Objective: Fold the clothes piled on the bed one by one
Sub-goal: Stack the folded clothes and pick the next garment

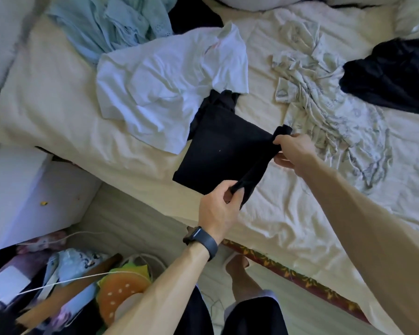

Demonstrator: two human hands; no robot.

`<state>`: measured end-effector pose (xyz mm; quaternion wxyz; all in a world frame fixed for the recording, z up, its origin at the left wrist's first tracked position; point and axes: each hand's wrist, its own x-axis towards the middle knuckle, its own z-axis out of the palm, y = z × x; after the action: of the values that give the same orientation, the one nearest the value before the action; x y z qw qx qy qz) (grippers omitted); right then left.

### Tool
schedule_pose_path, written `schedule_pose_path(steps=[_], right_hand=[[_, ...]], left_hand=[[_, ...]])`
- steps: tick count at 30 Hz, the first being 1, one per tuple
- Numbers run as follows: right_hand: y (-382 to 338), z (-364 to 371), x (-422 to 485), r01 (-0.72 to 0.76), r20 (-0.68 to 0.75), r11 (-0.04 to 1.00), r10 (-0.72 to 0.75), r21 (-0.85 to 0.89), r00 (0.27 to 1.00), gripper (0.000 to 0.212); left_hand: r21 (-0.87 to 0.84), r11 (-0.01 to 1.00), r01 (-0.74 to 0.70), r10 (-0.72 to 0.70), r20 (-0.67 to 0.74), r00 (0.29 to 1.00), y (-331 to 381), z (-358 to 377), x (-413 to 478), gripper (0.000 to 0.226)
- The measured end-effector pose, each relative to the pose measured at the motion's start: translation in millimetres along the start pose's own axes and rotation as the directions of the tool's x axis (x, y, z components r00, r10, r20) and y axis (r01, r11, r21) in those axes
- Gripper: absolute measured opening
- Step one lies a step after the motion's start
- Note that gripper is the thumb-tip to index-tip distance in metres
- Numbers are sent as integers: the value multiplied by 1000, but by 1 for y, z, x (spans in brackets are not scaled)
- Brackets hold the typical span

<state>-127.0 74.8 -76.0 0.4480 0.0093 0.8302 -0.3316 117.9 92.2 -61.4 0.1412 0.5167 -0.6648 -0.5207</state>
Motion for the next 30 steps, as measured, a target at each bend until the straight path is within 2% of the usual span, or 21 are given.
schedule_pose_path(steps=[3,7,11,13,15,17,20,22,26,28,30], right_hand=[[-29,46,-2,45,4,996,-45,-75,999,5],[-54,108,2,63,27,992,-61,-111,998,3],[-59,150,7,92,-14,975,-97,-204,995,7],[-56,162,6,101,-14,973,-107,-205,994,10],[-54,167,3,97,22,987,-95,-127,995,18],[-54,166,-6,101,60,995,-101,2,993,16],[-41,155,-24,114,14,983,-117,142,993,10],[-16,145,-35,98,-67,981,-88,169,994,12],[47,130,-52,-18,-251,988,57,156,966,22],[72,124,-58,-103,-247,985,135,138,960,33],[92,121,-62,-148,-187,979,172,139,967,35]], left_hand=[[-96,988,118,-126,-84,988,-17,-32,16,12],[-187,939,289,-318,-146,937,-42,-63,44,10],[-157,869,470,-481,-43,876,-74,-77,65,20],[-81,855,512,-512,17,859,-86,-82,72,21],[20,849,528,-529,52,847,-91,-87,80,15],[88,835,543,-549,96,830,-91,-94,86,9],[128,852,507,-523,179,833,-86,-104,91,15],[140,877,459,-477,158,864,-77,-107,95,25],[337,922,189,-215,39,976,-50,-98,112,40],[439,897,52,-77,40,996,-32,-87,129,42],[526,851,-13,-28,71,997,-16,-75,151,44]])
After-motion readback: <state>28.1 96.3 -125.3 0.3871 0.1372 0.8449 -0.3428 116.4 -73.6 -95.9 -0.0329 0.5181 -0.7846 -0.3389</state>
